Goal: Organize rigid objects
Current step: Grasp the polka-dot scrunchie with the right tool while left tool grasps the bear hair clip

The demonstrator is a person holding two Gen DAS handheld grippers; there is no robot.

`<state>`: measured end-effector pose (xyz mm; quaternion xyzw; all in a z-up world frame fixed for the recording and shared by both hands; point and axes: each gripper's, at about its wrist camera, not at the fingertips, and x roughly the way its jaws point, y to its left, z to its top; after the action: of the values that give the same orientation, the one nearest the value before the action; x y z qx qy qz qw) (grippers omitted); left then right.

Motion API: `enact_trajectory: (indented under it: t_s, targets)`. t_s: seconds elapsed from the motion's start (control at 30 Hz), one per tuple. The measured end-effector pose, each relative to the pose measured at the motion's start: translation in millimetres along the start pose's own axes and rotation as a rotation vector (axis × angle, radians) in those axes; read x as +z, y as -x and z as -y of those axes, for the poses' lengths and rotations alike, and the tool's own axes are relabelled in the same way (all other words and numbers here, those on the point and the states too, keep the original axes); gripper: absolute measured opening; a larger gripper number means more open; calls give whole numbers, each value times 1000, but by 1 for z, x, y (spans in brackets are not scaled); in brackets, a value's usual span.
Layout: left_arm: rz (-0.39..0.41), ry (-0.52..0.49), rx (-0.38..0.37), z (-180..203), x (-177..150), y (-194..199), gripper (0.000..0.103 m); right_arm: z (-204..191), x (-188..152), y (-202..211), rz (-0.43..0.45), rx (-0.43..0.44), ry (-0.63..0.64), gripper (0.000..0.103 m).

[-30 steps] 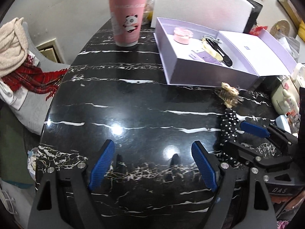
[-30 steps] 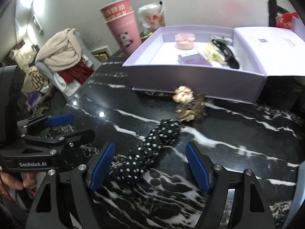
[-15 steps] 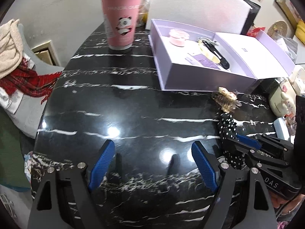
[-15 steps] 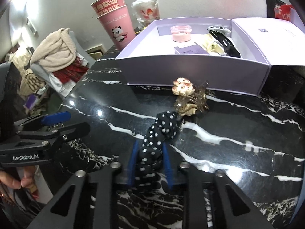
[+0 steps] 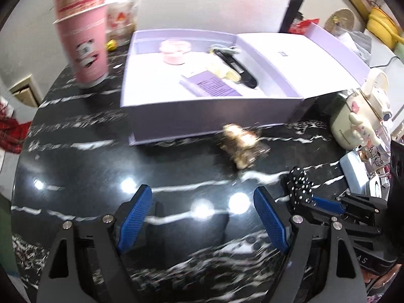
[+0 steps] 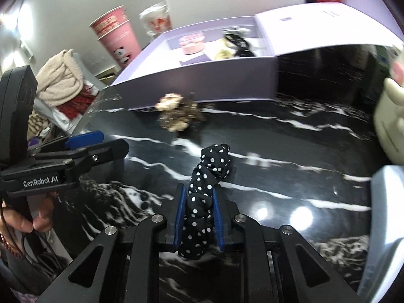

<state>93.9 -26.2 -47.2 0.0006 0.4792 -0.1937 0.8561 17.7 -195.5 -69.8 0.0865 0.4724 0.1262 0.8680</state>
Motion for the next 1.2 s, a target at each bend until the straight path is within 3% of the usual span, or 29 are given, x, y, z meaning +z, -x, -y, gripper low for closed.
enact_trajectory:
  t_s: [0.3, 0.63, 0.93, 1.1, 1.17, 1.2]
  targets:
    - [4, -79, 3, 36, 21, -22, 83, 29, 1, 9, 16, -27, -32, 20]
    - [-13, -91, 4, 47, 34, -47, 83, 40, 6, 8, 13, 4, -42, 21]
    - [-21, -67, 57, 47, 40, -61, 82, 40, 10, 5, 15, 10, -39, 21]
    - [-5, -53, 60, 45, 42, -65, 73, 40, 10, 4, 16, 10, -39, 21]
    - [8, -53, 71, 46, 43, -65, 55, 40, 10, 5, 16, 9, -37, 21]
    - [14, -54, 77, 46, 43, -65, 51, 40, 10, 4, 17, 8, -36, 21]
